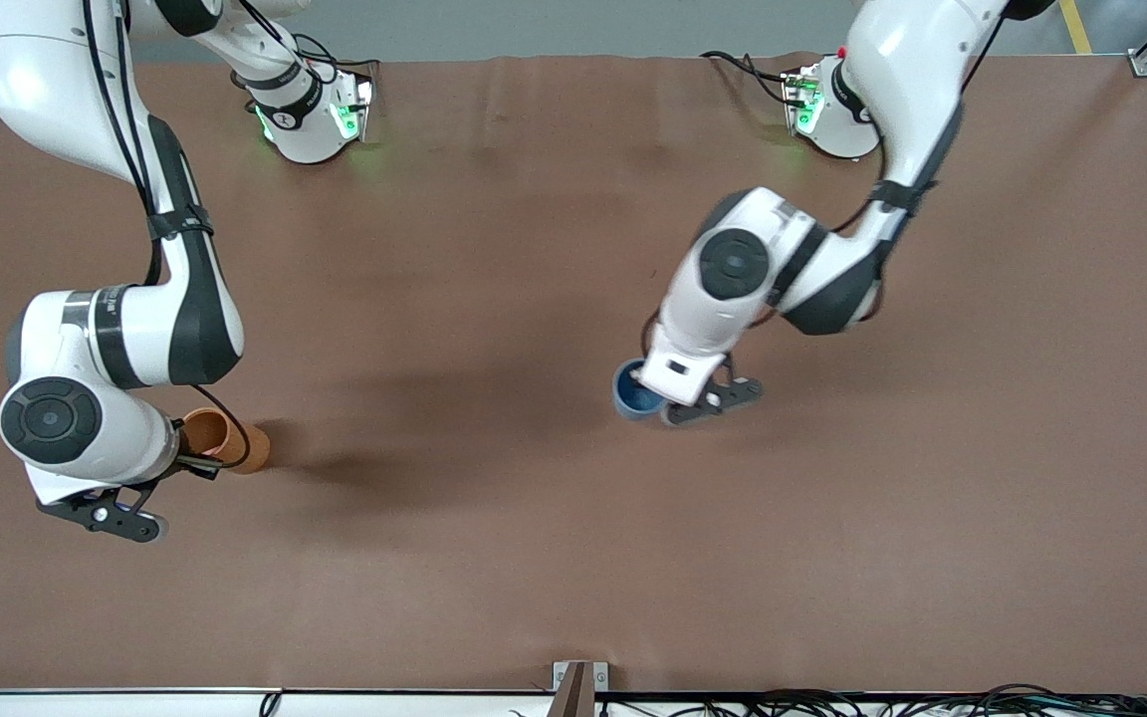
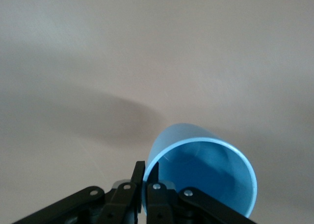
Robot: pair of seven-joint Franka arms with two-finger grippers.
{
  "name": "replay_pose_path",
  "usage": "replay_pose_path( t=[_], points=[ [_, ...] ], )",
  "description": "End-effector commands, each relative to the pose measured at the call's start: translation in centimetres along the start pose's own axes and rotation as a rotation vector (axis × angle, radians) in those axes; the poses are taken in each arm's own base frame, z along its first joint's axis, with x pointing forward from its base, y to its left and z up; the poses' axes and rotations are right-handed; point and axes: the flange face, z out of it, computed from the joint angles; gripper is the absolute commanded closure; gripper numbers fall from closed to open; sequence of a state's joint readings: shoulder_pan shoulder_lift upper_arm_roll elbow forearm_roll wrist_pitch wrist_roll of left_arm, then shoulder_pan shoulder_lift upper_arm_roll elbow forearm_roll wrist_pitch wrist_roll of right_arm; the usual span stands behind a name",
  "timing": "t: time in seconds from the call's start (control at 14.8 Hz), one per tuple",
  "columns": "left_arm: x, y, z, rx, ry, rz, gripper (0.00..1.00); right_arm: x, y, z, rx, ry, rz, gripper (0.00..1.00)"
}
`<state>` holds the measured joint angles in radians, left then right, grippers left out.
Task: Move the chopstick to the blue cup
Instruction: 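Lift the chopstick with the right gripper while the left gripper slides the cup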
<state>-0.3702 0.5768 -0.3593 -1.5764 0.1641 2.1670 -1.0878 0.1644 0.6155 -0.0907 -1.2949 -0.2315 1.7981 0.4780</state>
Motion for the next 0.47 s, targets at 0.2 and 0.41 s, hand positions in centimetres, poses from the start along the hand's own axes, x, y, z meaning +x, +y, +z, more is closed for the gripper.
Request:
replay_pose_path(
  t=[0.2,0.41],
  points=[
    [-3.6,4.2,3.0,0.031,0.039,-0.006,0.97,-1.4,3.7,-6.4,0.016,0.013,0.012,0.98],
    [-3.4,3.9,3.8,0.051,0.055,-0.005,0.97,-3.4,6.2,-12.7,0.057,0.054,0.011,0.98]
  ],
)
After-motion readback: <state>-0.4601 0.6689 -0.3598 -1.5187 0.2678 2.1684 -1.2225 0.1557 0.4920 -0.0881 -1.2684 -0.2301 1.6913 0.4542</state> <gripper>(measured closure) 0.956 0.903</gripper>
